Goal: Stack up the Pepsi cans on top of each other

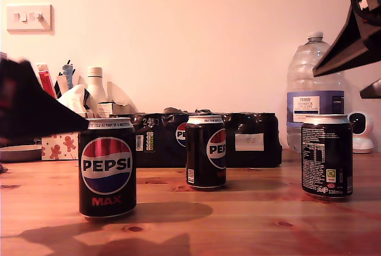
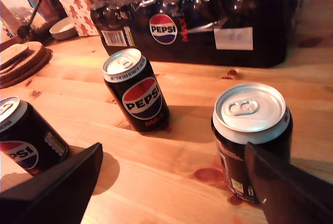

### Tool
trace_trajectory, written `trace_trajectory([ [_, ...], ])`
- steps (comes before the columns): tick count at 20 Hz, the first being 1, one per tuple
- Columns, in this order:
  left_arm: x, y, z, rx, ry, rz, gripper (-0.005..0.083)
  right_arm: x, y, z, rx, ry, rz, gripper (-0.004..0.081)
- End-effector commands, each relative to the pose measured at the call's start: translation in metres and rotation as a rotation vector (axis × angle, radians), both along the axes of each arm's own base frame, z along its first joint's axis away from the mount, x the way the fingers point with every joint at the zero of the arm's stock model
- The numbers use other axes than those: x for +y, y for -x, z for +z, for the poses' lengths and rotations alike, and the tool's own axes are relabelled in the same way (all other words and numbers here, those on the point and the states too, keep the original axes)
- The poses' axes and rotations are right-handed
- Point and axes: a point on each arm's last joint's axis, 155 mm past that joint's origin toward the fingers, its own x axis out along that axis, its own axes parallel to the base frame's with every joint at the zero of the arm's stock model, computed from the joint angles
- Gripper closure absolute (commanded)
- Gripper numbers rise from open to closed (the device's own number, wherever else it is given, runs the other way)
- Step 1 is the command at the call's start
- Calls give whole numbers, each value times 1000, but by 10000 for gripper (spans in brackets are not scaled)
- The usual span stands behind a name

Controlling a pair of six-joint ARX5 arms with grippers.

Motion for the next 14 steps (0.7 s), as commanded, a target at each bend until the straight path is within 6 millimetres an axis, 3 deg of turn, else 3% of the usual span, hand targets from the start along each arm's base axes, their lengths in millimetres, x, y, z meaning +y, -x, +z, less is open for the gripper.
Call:
trace_trajectory([
  [1, -1, 1, -10, 13, -11, -6, -11, 1, 0, 0, -5, 2, 4, -21],
  [8, -19, -30, -23, 28, -45, -22, -11, 1, 0, 0, -7, 1, 4, -21],
  [14, -31, -35, -49, 66, -85, -67, -11, 1, -1, 0, -9, 2, 1, -21],
])
